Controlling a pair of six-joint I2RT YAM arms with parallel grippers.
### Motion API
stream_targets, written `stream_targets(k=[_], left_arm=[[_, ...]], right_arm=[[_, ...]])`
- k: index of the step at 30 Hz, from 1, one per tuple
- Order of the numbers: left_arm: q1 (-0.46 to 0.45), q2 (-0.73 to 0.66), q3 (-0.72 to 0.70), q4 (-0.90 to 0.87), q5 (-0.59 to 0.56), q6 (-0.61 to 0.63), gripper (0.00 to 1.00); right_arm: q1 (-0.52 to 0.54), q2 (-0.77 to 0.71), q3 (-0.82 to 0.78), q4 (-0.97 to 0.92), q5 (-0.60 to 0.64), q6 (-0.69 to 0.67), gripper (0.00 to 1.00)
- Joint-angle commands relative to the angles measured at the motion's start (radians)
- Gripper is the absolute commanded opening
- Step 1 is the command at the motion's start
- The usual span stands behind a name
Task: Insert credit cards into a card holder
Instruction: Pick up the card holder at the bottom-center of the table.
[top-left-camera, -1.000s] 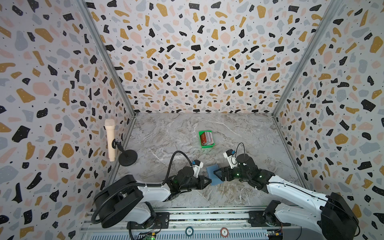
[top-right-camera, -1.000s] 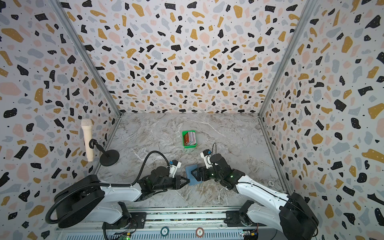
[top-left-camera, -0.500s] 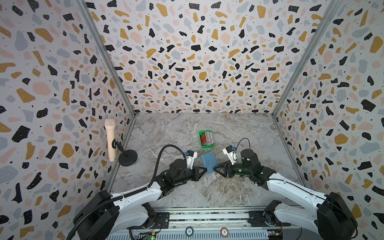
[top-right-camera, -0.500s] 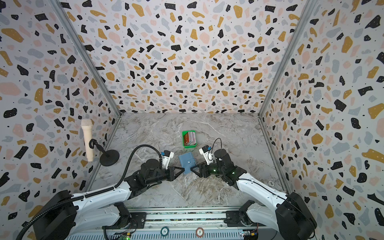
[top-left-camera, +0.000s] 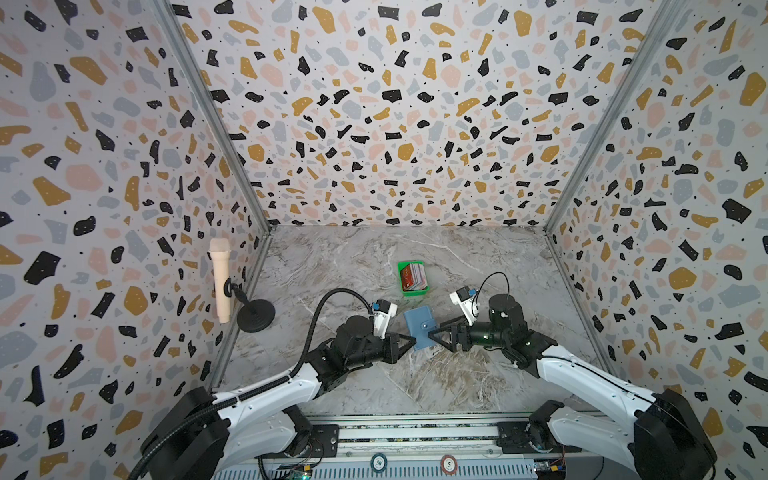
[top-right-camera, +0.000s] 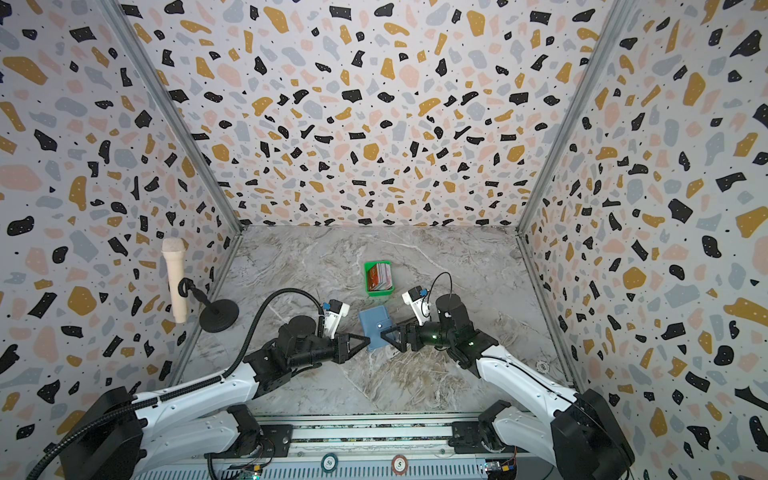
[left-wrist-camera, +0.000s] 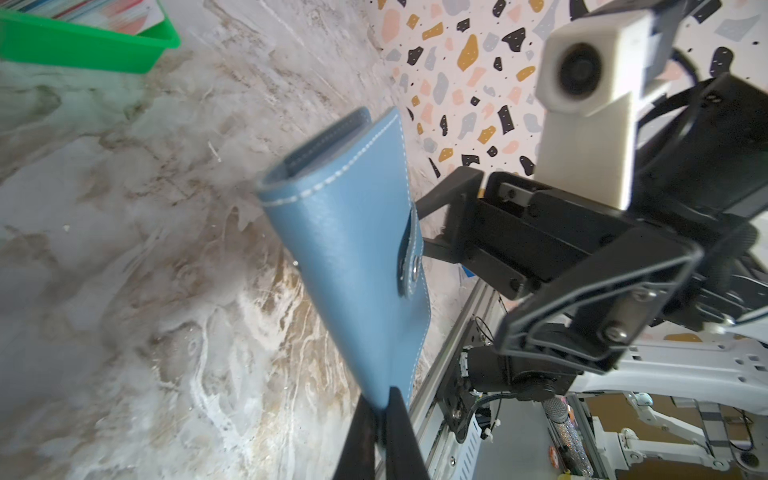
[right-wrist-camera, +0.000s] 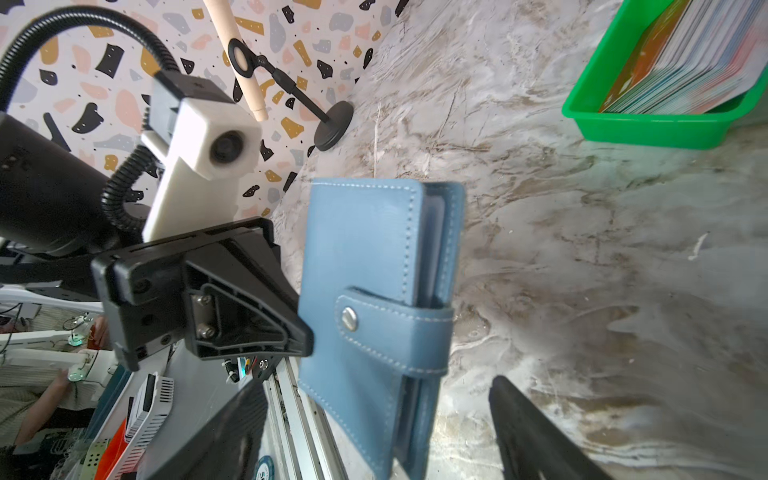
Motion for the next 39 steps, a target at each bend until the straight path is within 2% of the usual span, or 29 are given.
stream_targets(k=[1, 4, 9, 10, 11, 12, 15, 21, 26, 31, 39], left_arm=[[0.006, -0.01, 0.038, 0.029, 0.051, 0.023, 0.0], [0.006, -0.012, 0.054, -0.001, 0.041, 0.033, 0.0], [0.012, -0.012, 0.062, -0.008, 0.026, 0.028, 0.0], [0.016, -0.013, 0.057, 0.0, 0.028, 0.025, 0.03], [0.026, -0.017, 0.047, 0.015, 0.033, 0.022, 0.11], [0.039, -0.024, 0.031, 0.047, 0.043, 0.01, 0.2], [0.078, -0.046, -0.028, 0.175, 0.086, -0.034, 0.36], [0.095, -0.066, -0.077, 0.408, 0.16, -0.132, 0.5], [0.093, -0.062, -0.067, 0.435, 0.166, -0.144, 0.5], [0.093, -0.041, -0.078, 0.501, 0.178, -0.183, 0.39], [0.091, -0.069, -0.105, 0.523, 0.154, -0.203, 0.39]], right_arm=[[0.013, 0.046, 0.031, 0.05, -0.103, 0.004, 0.81], [0.029, 0.065, 0.043, 0.08, -0.14, 0.009, 0.61], [0.028, 0.077, 0.046, 0.122, -0.179, 0.033, 0.16], [0.026, 0.081, 0.046, 0.139, -0.194, 0.044, 0.05], [0.023, 0.082, 0.044, 0.156, -0.209, 0.056, 0.0], [0.014, 0.083, 0.039, 0.185, -0.233, 0.075, 0.0], [-0.023, 0.083, 0.021, 0.284, -0.318, 0.149, 0.0], [-0.028, 0.089, 0.046, 0.349, -0.402, 0.211, 0.0], [0.012, 0.112, 0.072, 0.359, -0.393, 0.219, 0.0], [0.025, 0.143, 0.077, 0.433, -0.398, 0.27, 0.0], [0.019, 0.174, 0.084, 0.542, -0.393, 0.373, 0.0]])
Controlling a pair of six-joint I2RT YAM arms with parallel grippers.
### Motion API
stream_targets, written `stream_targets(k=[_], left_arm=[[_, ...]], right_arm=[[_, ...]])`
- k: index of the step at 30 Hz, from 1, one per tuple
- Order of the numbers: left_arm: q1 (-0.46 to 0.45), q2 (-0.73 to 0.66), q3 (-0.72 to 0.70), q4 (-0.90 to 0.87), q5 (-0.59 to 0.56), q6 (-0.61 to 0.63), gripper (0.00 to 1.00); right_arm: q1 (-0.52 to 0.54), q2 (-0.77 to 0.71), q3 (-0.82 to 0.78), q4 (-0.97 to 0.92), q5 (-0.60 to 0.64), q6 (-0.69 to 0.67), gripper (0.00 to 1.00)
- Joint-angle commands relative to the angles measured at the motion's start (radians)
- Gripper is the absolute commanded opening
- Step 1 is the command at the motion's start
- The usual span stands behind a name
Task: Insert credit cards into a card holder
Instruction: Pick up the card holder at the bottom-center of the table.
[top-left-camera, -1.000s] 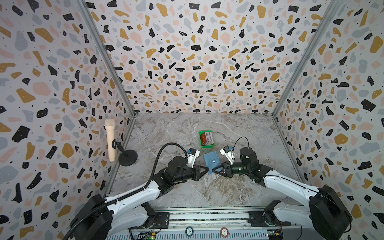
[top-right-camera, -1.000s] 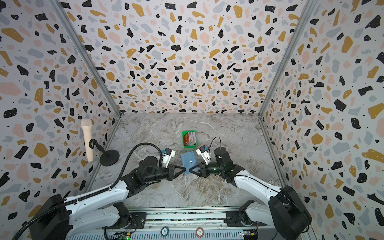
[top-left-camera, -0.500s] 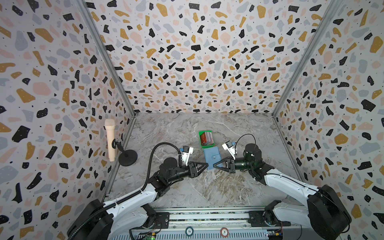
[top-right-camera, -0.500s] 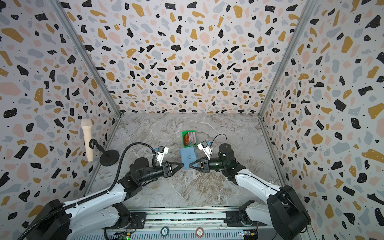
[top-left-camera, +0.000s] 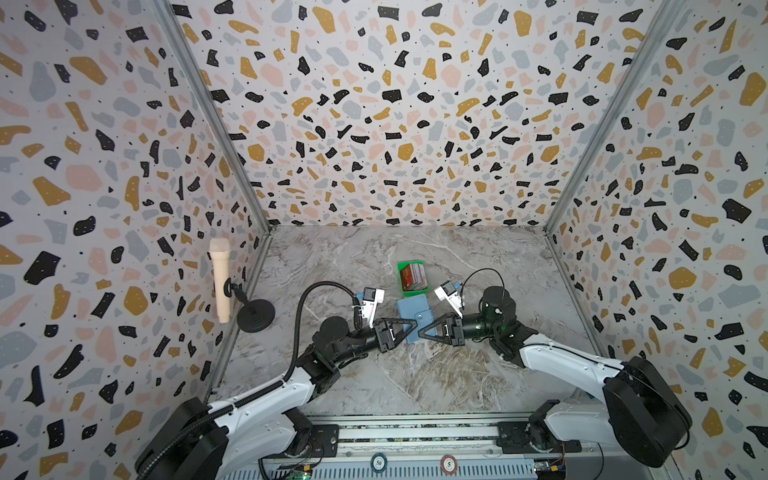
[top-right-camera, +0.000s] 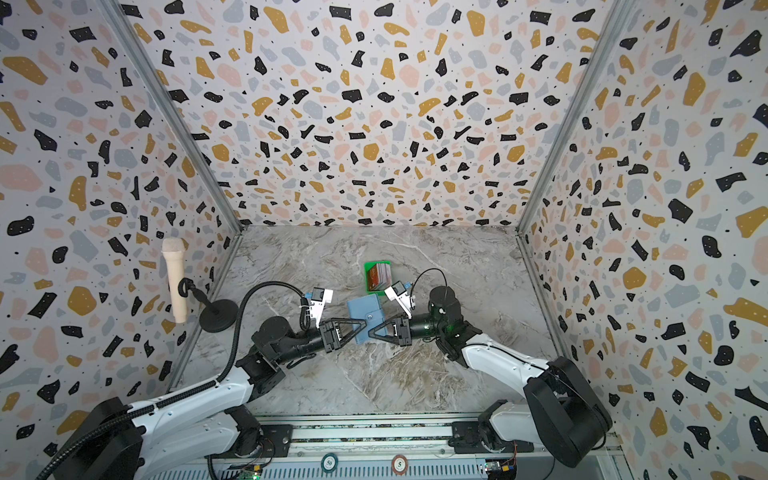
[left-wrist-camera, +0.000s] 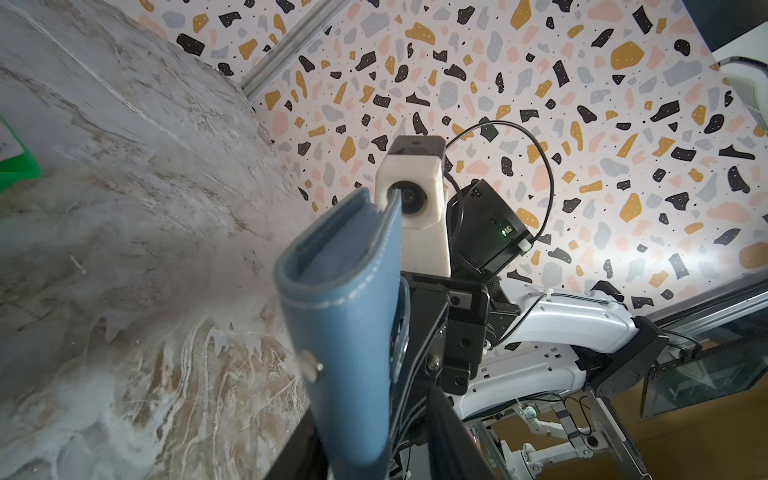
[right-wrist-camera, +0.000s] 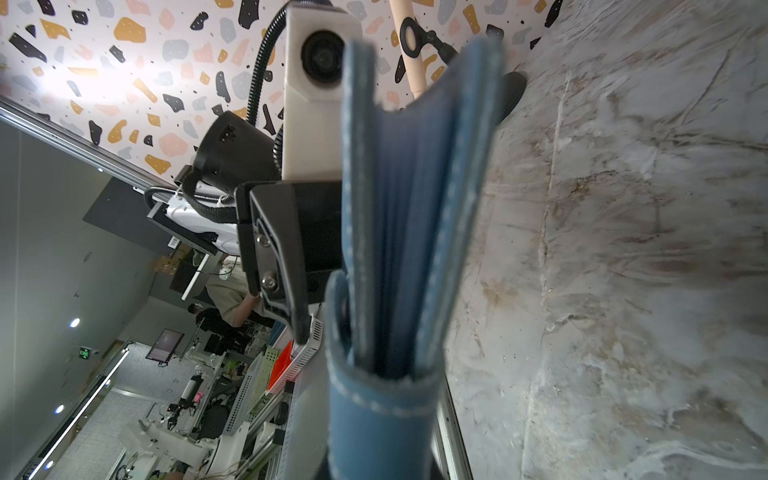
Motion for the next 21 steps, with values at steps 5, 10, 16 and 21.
stream_targets(k=[5, 10, 16, 21], left_arm=[[-0.001, -0.029, -0.029, 0.098, 0.005, -0.024, 0.32], [-0.001, -0.04, -0.018, 0.076, -0.015, -0.011, 0.18], [-0.001, -0.045, 0.01, 0.034, -0.075, 0.006, 0.0], [-0.007, -0.072, 0.07, -0.216, -0.209, 0.087, 0.0]], right_arm=[[-0.009, 0.005, 0.055, 0.124, 0.011, 0.091, 0.0], [0.006, 0.022, 0.064, 0.116, 0.012, 0.093, 0.0], [0.026, 0.024, 0.064, 0.033, 0.049, 0.053, 0.0], [0.034, -0.086, 0.154, -0.419, 0.329, -0.172, 0.44]])
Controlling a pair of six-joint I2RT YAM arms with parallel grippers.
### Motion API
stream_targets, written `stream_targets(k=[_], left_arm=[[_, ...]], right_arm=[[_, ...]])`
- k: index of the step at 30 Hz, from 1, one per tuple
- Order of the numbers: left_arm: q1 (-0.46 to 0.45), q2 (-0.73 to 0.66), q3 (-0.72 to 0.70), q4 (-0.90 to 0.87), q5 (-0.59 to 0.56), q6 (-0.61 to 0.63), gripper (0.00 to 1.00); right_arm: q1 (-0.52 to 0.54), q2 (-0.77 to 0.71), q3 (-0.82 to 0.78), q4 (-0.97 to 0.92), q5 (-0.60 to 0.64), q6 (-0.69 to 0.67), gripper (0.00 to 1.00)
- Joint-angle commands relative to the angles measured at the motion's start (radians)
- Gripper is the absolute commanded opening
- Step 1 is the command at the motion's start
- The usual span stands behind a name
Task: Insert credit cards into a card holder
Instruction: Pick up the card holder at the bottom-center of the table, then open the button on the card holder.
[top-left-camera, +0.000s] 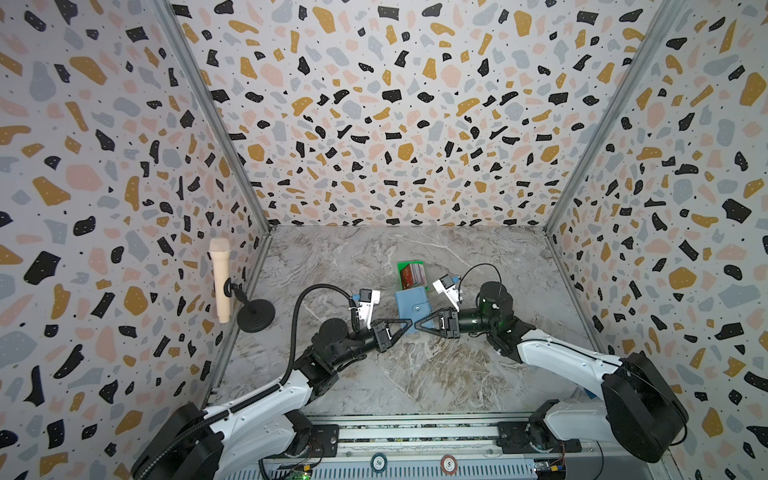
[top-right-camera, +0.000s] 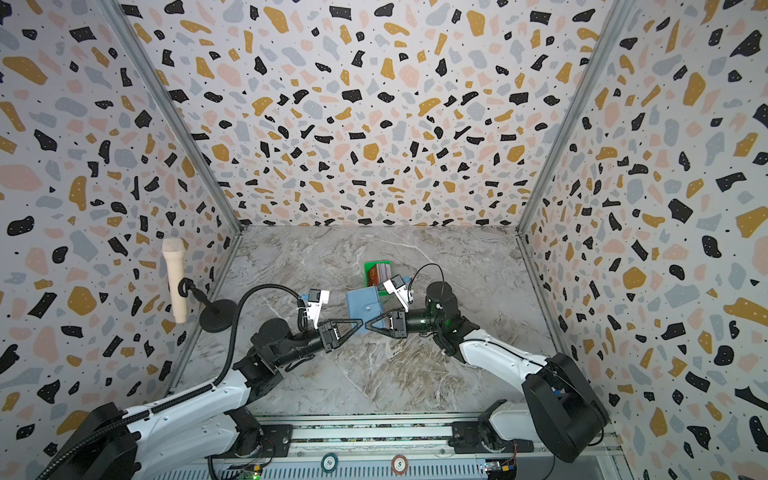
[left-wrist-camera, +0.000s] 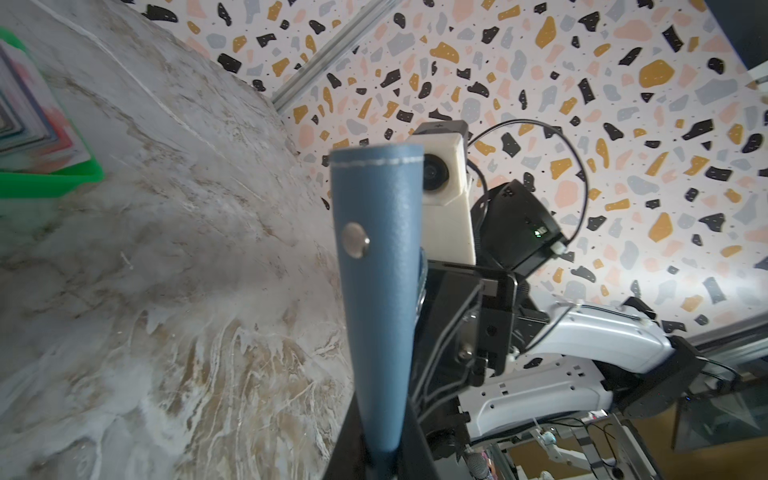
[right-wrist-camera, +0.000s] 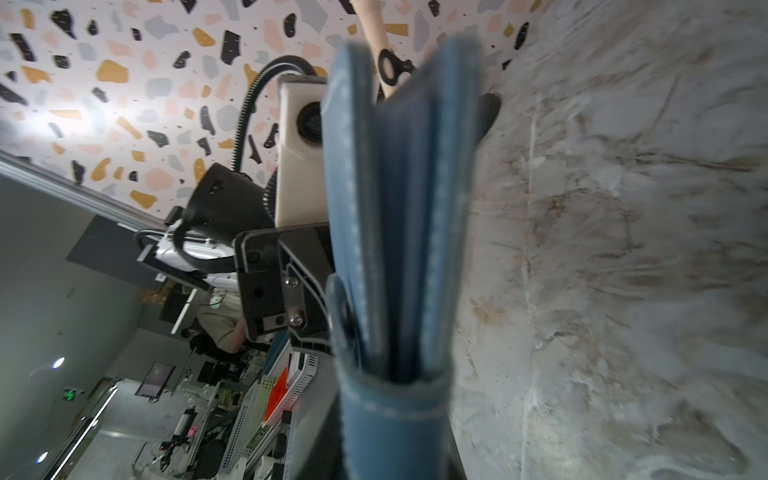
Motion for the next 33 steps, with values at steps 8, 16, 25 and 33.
stream_targets(k=[8, 16, 25, 33], left_arm=[[-0.085, -0.059, 0.146, -0.357, -0.386, 0.133, 0.0], [-0.118, -0.055, 0.171, -0.364, -0.441, 0.111, 0.0], [-0.124, -0.078, 0.169, -0.373, -0.439, 0.109, 0.0], [-0.123, -0.09, 0.171, -0.395, -0.447, 0.115, 0.0]], right_arm=[[0.167, -0.118, 0.245, -0.575, 0.798, -0.258, 0.67], [0.324, 0.087, 0.439, -0.633, 1.056, -0.352, 0.76], [0.34, 0.214, 0.507, -0.726, 1.199, -0.381, 0.57], [0.342, 0.249, 0.523, -0.746, 1.21, -0.392, 0.27]])
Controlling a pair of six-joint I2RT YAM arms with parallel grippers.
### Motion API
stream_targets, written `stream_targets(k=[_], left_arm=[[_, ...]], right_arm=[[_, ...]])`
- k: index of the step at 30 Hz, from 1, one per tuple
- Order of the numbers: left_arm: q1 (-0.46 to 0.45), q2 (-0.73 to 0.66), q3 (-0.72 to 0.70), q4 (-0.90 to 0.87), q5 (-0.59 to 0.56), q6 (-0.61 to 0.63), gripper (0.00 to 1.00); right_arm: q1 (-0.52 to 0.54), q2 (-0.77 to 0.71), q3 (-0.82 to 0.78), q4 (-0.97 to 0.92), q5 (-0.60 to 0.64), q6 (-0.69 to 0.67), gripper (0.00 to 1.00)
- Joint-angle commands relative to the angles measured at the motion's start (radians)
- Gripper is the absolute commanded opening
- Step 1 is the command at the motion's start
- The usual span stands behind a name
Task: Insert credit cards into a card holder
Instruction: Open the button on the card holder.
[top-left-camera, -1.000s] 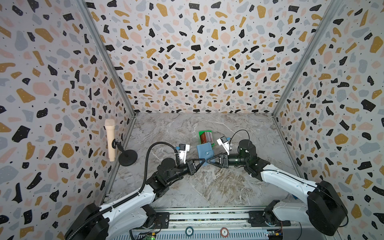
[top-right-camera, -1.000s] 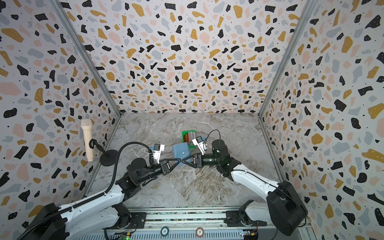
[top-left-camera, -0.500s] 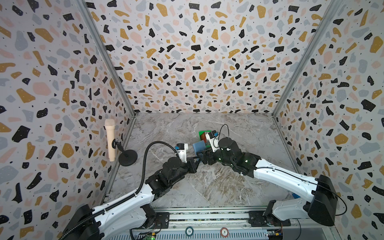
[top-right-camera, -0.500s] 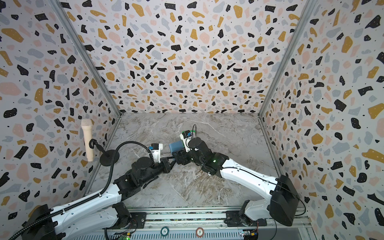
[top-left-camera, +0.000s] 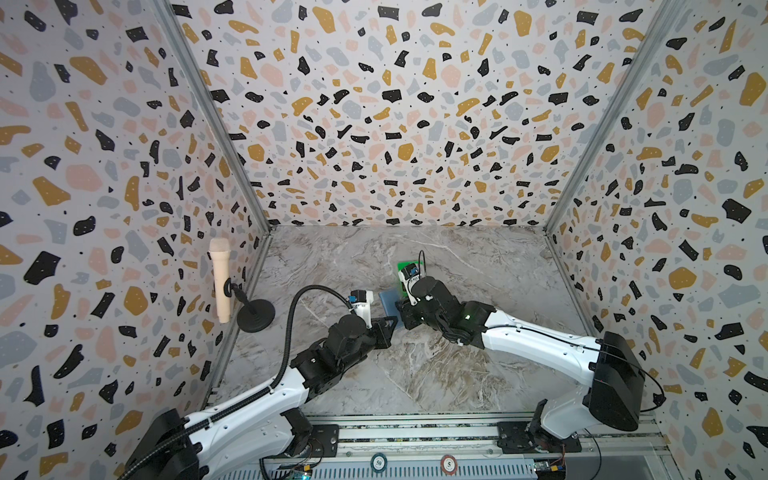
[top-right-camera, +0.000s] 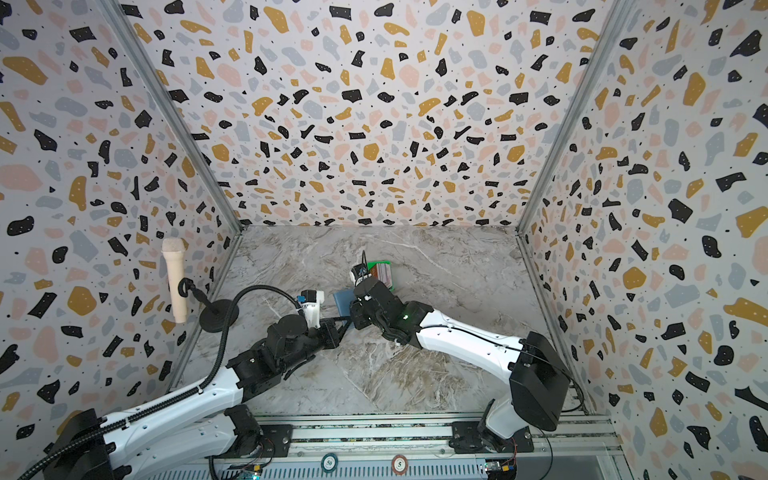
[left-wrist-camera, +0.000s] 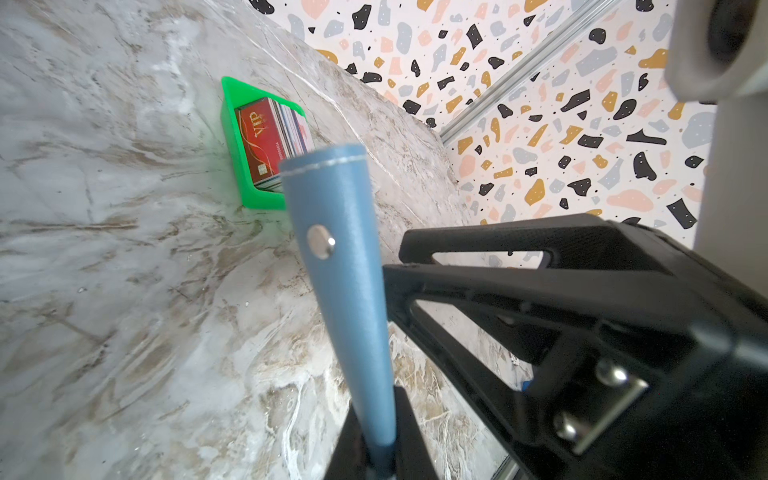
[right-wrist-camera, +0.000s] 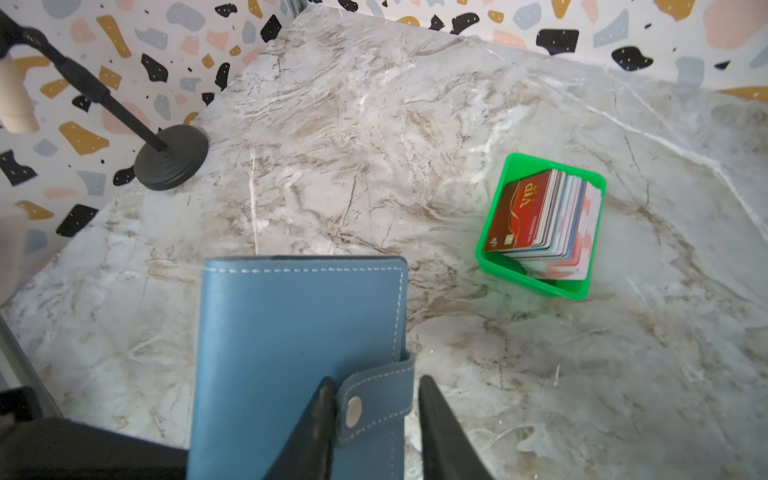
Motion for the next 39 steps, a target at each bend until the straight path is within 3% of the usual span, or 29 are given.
stream_targets(k=[1, 6, 13, 23, 25, 27, 29, 35, 39], left_arm=[[-0.011, -0.043, 0.034, 0.099, 0.011, 0.016, 0.0], [-0.01, -0.042, 0.03, 0.1, 0.019, 0.016, 0.0], [-0.009, -0.056, -0.002, 0.074, 0.032, 0.02, 0.0], [-0.008, 0.021, -0.119, 0.204, 0.198, 0.01, 0.0], [-0.008, 0.031, -0.13, 0.225, 0.21, 0.005, 0.0], [-0.008, 0.031, -0.136, 0.233, 0.209, 0.005, 0.0], [-0.007, 0.032, -0.136, 0.23, 0.204, 0.007, 0.0], [-0.008, 0.036, -0.139, 0.241, 0.209, 0.004, 0.0], [-0.008, 0.024, -0.145, 0.247, 0.211, 0.005, 0.0]], right_arm=[[-0.018, 0.017, 0.013, -0.088, 0.075, -0.015, 0.24], [-0.017, 0.014, -0.004, -0.075, 0.066, -0.019, 0.0], [-0.082, -0.06, -0.106, -0.038, 0.068, 0.001, 0.0], [-0.227, -0.262, -0.422, 0.197, -0.31, 0.045, 0.0], [-0.268, -0.302, -0.485, 0.256, -0.428, 0.054, 0.12], [-0.291, -0.366, -0.547, 0.319, -0.544, 0.056, 0.5], [-0.29, -0.426, -0.586, 0.366, -0.598, 0.055, 0.64], [-0.291, -0.473, -0.6, 0.403, -0.653, 0.097, 0.71], [-0.291, -0.424, -0.573, 0.376, -0.584, 0.114, 0.68]])
